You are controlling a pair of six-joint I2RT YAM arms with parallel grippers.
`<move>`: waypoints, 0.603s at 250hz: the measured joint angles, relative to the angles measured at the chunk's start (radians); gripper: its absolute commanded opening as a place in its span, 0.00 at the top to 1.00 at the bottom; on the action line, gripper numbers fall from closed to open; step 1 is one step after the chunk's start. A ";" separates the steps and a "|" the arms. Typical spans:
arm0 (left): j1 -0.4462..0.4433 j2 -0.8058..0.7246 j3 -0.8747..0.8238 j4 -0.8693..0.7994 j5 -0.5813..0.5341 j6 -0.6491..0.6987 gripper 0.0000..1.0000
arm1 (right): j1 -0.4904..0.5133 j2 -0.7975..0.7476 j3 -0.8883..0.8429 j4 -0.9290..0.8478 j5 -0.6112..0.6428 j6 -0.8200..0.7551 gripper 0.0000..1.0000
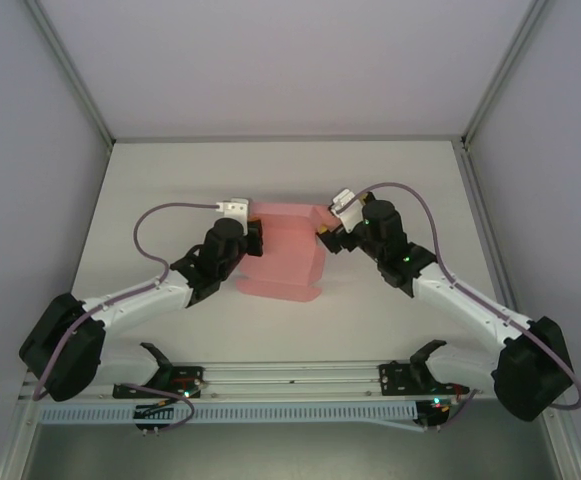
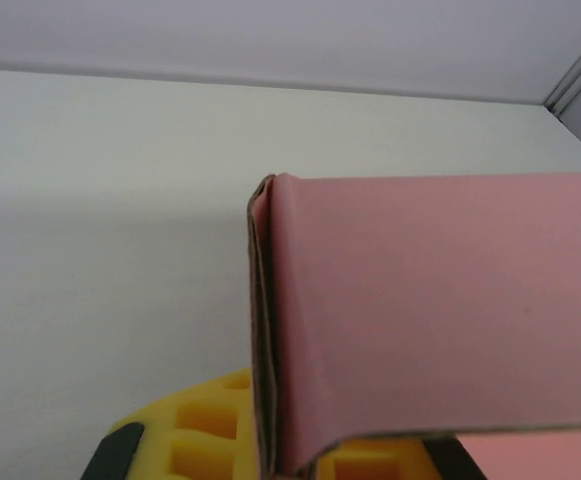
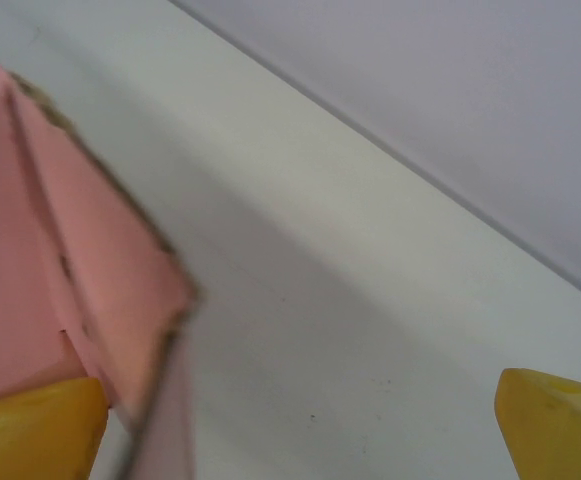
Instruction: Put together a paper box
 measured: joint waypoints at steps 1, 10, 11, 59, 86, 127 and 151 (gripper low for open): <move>0.000 0.000 0.000 0.000 0.000 0.000 1.00 | 0.000 0.001 0.000 0.000 -0.001 -0.001 0.00; -0.002 0.004 0.000 0.000 0.001 0.000 1.00 | 0.007 0.010 0.003 0.005 -0.009 -0.004 0.00; -0.002 0.005 0.000 0.000 0.001 0.000 1.00 | 0.008 0.011 0.003 0.005 -0.010 -0.005 0.00; -0.006 0.013 0.000 -0.002 0.003 0.000 1.00 | 0.055 0.070 0.012 0.017 -0.016 -0.046 0.00; -0.006 0.013 0.000 -0.004 0.003 0.001 1.00 | 0.076 0.117 0.029 0.017 0.018 -0.070 0.00; -0.006 0.013 -0.002 -0.011 -0.002 0.000 1.00 | 0.096 0.148 0.040 0.024 0.079 -0.079 0.00; -0.006 0.013 -0.002 -0.014 -0.007 0.000 1.00 | 0.100 0.140 0.040 0.024 0.098 -0.074 0.00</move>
